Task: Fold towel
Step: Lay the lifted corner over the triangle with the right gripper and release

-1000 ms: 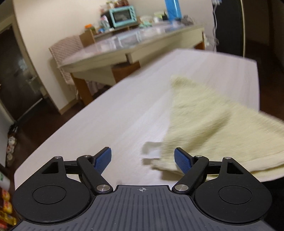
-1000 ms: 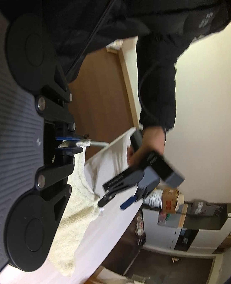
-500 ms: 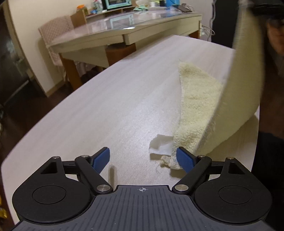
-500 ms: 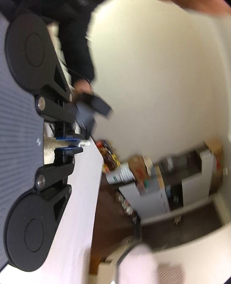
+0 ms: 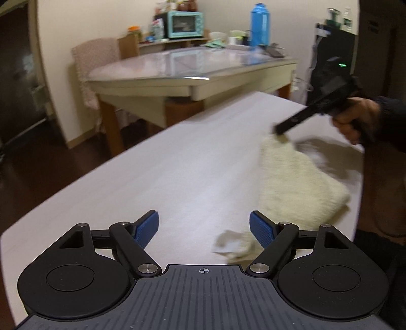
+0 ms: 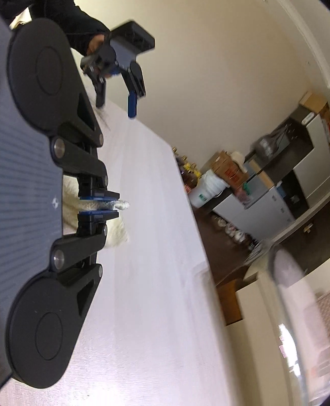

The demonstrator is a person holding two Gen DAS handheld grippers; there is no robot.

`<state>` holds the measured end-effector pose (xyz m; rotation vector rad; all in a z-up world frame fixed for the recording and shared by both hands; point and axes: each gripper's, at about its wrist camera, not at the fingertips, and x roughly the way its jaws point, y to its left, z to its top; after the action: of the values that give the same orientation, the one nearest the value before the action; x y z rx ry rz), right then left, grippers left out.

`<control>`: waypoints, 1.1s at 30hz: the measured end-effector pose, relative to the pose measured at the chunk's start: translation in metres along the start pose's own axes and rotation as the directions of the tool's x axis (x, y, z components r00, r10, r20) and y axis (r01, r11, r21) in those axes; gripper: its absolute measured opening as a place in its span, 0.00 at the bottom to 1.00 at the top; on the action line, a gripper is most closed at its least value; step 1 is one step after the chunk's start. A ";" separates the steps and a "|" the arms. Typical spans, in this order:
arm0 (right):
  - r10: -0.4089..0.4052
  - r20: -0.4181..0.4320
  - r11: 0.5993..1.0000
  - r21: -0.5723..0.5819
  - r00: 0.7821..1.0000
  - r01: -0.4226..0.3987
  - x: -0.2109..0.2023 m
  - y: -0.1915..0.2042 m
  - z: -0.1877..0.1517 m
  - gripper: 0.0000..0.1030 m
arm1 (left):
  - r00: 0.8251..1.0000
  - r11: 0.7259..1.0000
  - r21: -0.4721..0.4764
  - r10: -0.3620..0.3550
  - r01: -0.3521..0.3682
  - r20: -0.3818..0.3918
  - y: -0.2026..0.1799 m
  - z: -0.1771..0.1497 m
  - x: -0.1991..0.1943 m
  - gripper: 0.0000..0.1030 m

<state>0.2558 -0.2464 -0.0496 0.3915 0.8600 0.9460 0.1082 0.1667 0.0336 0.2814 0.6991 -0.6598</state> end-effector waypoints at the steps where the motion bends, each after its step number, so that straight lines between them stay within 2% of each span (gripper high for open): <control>1: -0.004 -0.005 1.000 0.001 1.000 0.004 0.005 0.000 0.002 0.08 | 1.000 1.000 0.012 -0.012 0.012 -0.004 -0.005 -0.001 0.004 0.81; 5: -0.033 -0.017 0.999 0.003 0.999 0.033 0.020 0.003 0.014 0.10 | 0.999 0.999 0.015 -0.038 0.038 -0.018 -0.017 -0.011 0.009 0.81; 9: -0.073 -0.030 0.997 -0.036 0.997 0.072 0.019 0.010 0.013 0.12 | 0.999 1.000 0.014 0.012 -0.011 -0.044 -0.023 -0.021 0.016 0.81; 11: -0.097 0.000 0.993 -0.061 0.995 0.097 0.013 0.016 0.013 0.21 | 0.999 1.000 -0.003 0.024 -0.024 -0.040 -0.021 -0.024 0.016 0.81; 15: -0.081 0.089 0.993 -0.074 0.993 0.088 -0.011 0.029 0.009 0.25 | 0.999 0.999 -0.033 0.041 -0.041 -0.009 -0.017 -0.025 0.007 0.81; 16: -0.072 0.115 0.993 -0.080 0.991 0.082 -0.019 0.035 0.007 0.33 | 0.999 0.998 -0.033 0.049 -0.049 -0.010 -0.016 -0.025 0.006 0.82; 17: -0.071 0.119 0.992 -0.097 0.990 0.083 -0.024 0.042 0.004 0.38 | 0.998 0.998 -0.033 0.057 -0.058 -0.011 -0.016 -0.026 0.005 0.82; 19: -0.071 0.104 0.987 -0.139 0.992 0.085 -0.032 0.057 -0.008 0.42 | 0.997 0.997 -0.037 0.071 -0.072 -0.016 -0.014 -0.026 0.007 0.82; 23: -0.081 0.013 0.960 -0.269 0.997 0.082 -0.030 0.088 -0.043 0.42 | 0.994 0.993 -0.047 0.104 -0.104 -0.022 -0.009 -0.027 0.015 0.85; 25: -0.124 -0.021 0.921 -0.375 0.992 0.107 -0.028 0.111 -0.068 0.41 | 0.994 0.992 -0.057 0.111 -0.112 -0.021 -0.005 -0.026 0.019 0.85; 29: -0.146 -0.024 0.889 -0.441 0.989 0.121 -0.029 0.140 -0.095 0.41 | 0.992 0.991 -0.048 0.120 -0.121 -0.025 0.006 -0.019 0.028 0.87; 33: -0.121 -0.053 0.880 -0.468 0.991 0.083 -0.020 0.165 -0.116 0.40 | 0.991 0.991 -0.027 0.133 -0.134 -0.032 0.017 -0.010 0.036 0.87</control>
<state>0.0694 -0.1797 -0.0075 -0.1079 0.6889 1.0389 0.1346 0.1673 0.0028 0.3089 0.7119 -0.5184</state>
